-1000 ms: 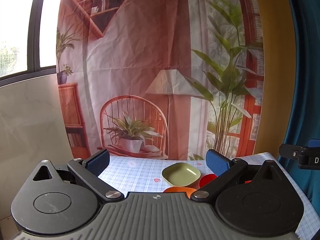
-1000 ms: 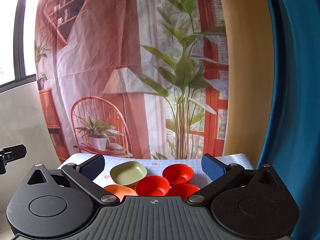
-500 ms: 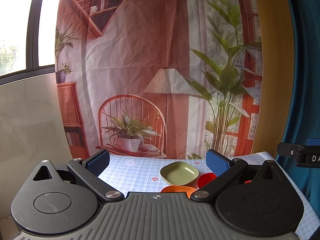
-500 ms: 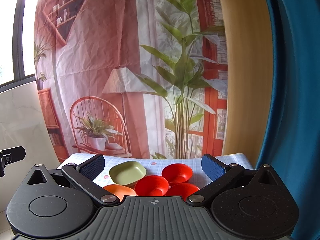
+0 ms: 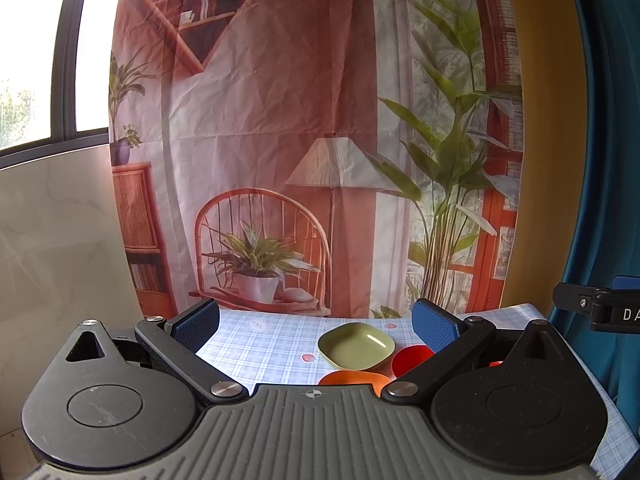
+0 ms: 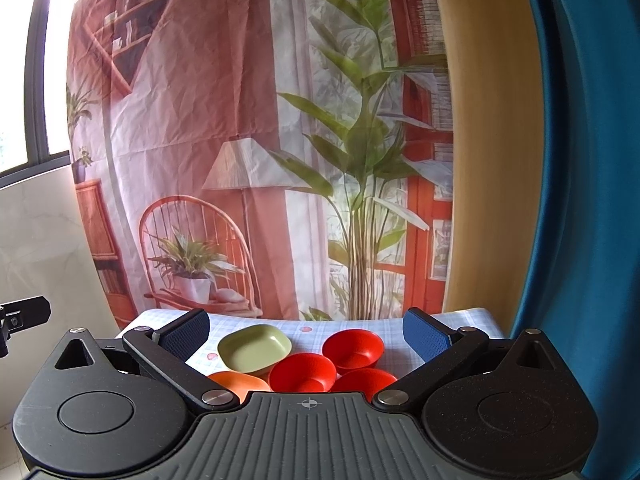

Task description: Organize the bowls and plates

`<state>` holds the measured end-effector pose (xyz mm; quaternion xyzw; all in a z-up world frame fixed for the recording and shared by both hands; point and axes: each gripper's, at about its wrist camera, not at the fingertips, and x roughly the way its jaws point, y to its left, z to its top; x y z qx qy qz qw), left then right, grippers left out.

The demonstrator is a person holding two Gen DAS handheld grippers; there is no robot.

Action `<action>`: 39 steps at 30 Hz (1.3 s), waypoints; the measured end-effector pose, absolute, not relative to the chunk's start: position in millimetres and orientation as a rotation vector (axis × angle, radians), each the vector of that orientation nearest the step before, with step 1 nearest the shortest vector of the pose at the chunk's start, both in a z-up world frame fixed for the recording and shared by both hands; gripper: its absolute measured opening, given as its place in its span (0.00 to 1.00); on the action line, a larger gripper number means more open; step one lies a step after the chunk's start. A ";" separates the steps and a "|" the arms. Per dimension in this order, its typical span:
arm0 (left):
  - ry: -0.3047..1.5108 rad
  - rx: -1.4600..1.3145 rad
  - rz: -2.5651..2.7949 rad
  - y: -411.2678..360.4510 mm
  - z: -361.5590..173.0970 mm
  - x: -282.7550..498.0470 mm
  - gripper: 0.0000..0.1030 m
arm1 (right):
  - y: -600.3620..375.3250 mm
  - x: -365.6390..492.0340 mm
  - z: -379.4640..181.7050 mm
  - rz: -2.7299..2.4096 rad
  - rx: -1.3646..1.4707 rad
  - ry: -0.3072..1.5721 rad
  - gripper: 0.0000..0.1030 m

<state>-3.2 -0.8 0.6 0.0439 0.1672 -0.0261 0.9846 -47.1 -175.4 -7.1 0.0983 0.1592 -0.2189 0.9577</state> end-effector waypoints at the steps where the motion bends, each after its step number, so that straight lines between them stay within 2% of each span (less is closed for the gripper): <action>1: 0.336 0.088 -0.054 -0.8 0.6 -3.4 1.00 | -175.9 -46.9 -6.6 -0.444 0.200 0.323 1.00; 39: 0.335 0.082 -0.056 -1.4 1.1 -4.4 1.00 | -177.8 -49.3 -4.8 -0.445 0.200 0.318 1.00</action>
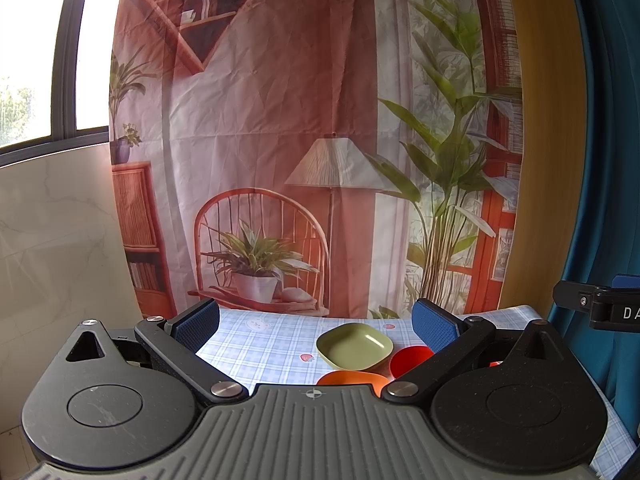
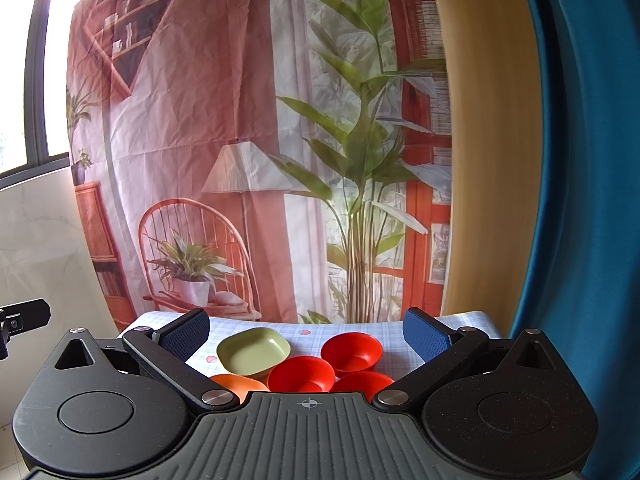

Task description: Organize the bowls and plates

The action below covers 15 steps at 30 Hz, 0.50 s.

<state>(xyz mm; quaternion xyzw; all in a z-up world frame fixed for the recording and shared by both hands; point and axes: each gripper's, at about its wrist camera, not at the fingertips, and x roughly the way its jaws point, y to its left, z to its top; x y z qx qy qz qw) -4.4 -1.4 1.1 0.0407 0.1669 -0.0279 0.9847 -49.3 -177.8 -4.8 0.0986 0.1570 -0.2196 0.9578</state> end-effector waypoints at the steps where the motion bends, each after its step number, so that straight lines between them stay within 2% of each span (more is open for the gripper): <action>1: 0.336 0.081 -0.056 -0.8 1.3 -4.4 1.00 | -178.7 -49.6 -4.9 -0.444 0.200 0.319 1.00; 15: 0.379 0.038 -0.062 5.1 -11.2 7.4 1.00 | -191.4 -51.9 -4.6 -0.420 0.246 0.282 1.00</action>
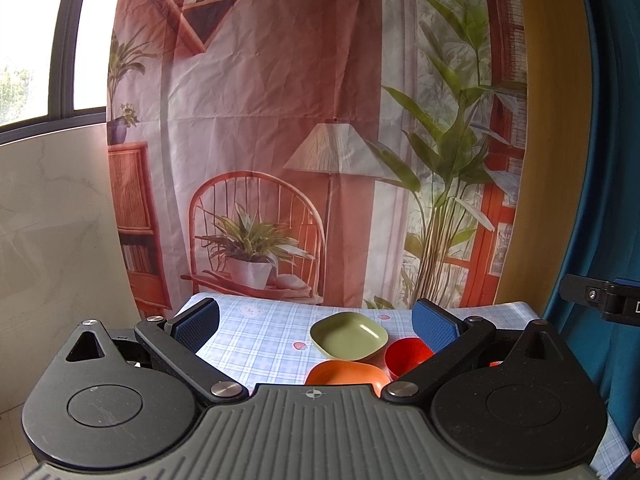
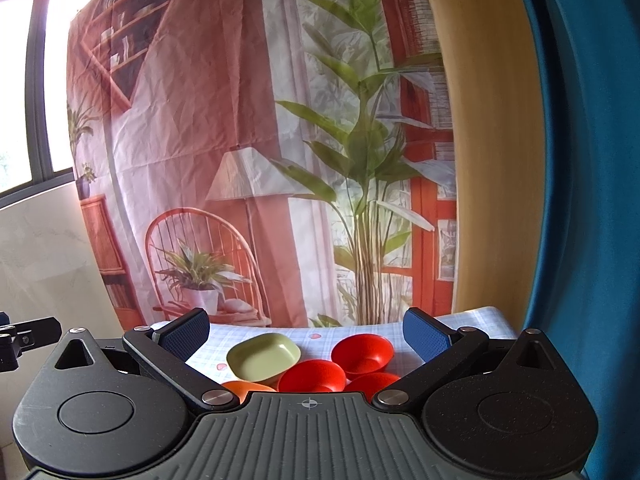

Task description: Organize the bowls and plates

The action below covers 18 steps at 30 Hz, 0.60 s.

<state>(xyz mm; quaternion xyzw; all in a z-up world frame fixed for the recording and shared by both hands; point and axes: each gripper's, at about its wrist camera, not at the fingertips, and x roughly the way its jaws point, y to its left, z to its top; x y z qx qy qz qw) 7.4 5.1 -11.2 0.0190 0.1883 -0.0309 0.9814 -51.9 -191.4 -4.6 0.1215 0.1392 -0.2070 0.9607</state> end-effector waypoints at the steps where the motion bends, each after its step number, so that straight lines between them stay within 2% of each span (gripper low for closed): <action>1: 0.384 0.031 -0.058 5.9 -14.3 9.7 1.00 | -191.5 -49.7 -10.1 -0.422 0.244 0.277 1.00; 7: 0.430 0.018 -0.041 4.9 -41.4 29.3 1.00 | -192.0 -36.7 -41.1 -0.442 0.175 0.226 1.00; 18: 0.535 0.008 -0.086 -3.8 -112.3 68.7 1.00 | -209.6 1.8 -122.9 -0.425 0.224 0.314 1.00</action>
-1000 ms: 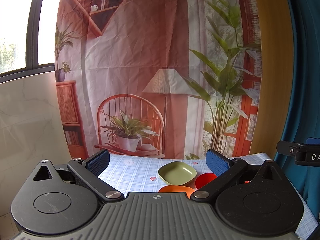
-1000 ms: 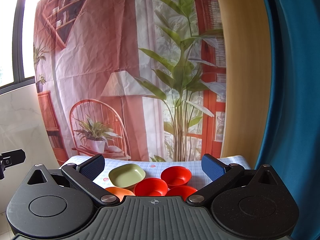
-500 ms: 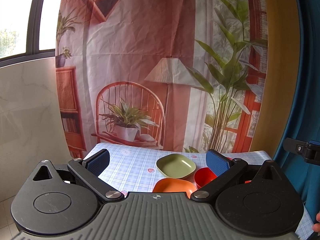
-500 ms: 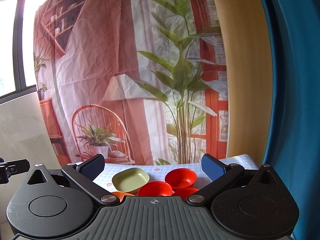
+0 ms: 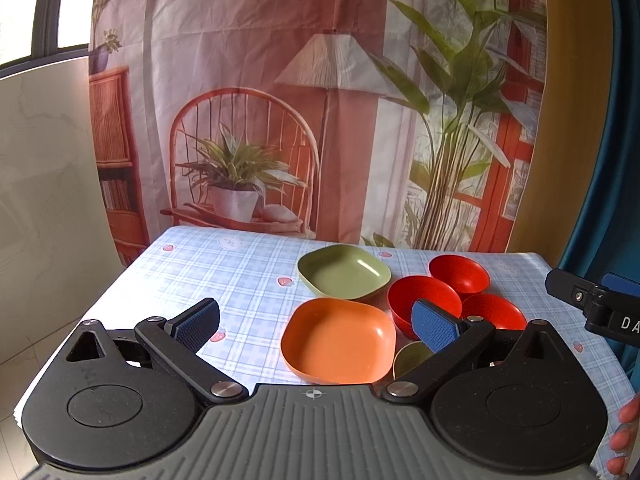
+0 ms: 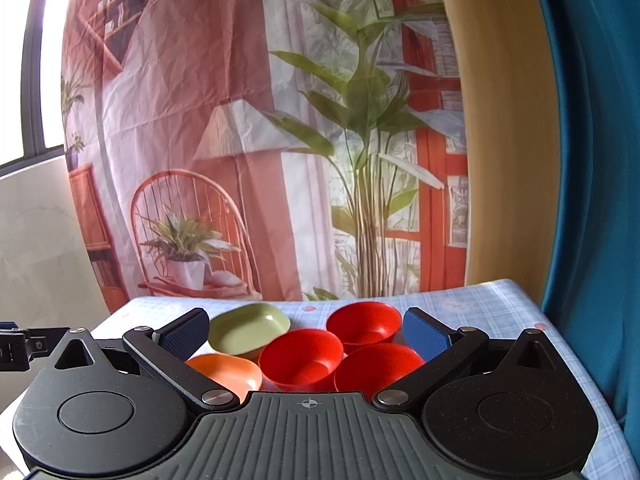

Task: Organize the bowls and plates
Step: 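Move the left tool to the large green oval plate and grasp its rim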

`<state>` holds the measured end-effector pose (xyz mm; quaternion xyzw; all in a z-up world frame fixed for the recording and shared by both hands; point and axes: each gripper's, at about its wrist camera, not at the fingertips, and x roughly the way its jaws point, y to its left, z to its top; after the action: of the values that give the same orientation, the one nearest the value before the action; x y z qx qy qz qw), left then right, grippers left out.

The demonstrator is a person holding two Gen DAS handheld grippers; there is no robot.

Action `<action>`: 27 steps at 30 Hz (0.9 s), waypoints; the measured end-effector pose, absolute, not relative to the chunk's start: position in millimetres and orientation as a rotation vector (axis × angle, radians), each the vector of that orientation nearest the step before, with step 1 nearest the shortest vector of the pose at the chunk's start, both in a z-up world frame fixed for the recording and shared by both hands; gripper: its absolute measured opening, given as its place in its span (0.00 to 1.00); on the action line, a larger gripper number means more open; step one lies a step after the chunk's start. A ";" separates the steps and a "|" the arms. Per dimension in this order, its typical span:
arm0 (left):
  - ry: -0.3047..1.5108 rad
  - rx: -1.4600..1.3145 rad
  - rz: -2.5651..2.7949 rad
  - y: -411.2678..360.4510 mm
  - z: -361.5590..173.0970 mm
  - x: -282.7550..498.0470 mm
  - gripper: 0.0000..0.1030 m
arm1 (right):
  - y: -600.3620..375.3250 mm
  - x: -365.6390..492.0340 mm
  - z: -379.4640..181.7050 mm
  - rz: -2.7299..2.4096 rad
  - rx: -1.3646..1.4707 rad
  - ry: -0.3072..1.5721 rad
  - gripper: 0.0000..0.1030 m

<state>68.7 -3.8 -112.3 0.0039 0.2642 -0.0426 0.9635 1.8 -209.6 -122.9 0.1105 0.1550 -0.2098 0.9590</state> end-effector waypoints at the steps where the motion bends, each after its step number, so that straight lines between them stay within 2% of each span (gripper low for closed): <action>1: 0.547 0.010 -0.094 -6.2 -120.5 74.1 1.00 | -210.1 4.2 -130.0 -0.436 0.214 0.327 1.00; 9: 0.563 0.067 -0.098 -25.8 -163.3 92.7 0.98 | -224.9 14.3 -180.0 -0.468 0.248 0.360 1.00; 14: 0.618 0.054 -0.151 -35.3 -188.0 103.0 0.89 | -230.3 21.3 -206.2 -0.461 0.225 0.400 1.00; 24: 0.684 0.053 -0.243 -48.7 -225.3 114.8 0.81 | -239.5 35.1 -242.7 -0.445 0.231 0.527 1.00; 27: 0.715 0.036 -0.255 -50.3 -233.5 120.0 0.76 | -246.3 31.2 -251.2 -0.435 0.258 0.518 0.99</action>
<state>120.0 -50.3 -233.5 0.0176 0.3488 -0.1244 0.9287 31.2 -246.3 -251.2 0.1263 0.2533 -0.2130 0.9352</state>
